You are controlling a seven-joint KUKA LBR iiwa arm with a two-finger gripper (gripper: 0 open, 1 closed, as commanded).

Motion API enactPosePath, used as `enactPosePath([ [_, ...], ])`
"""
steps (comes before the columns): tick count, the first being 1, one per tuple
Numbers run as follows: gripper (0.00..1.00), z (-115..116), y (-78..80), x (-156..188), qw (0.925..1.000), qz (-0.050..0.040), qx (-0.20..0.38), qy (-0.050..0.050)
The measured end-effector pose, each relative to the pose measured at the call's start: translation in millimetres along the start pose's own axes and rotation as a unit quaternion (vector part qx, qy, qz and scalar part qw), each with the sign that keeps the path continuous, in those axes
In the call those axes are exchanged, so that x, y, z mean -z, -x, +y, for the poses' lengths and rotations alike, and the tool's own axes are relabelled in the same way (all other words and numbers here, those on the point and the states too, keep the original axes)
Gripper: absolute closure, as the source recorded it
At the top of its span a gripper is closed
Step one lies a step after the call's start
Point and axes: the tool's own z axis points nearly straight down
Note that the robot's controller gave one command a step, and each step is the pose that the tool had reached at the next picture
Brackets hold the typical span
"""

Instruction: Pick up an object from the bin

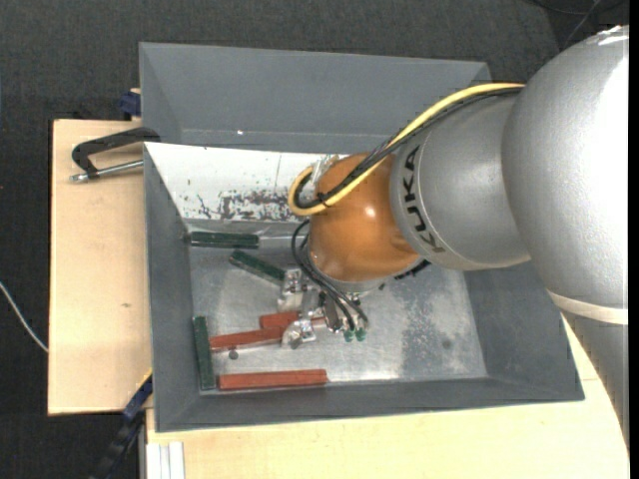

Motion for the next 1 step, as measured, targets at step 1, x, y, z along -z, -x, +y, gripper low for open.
enactPosePath([
  [1,1.0,9.7,-0.7,172.3,0.9962,-0.0029,0.087,-0.001],
])
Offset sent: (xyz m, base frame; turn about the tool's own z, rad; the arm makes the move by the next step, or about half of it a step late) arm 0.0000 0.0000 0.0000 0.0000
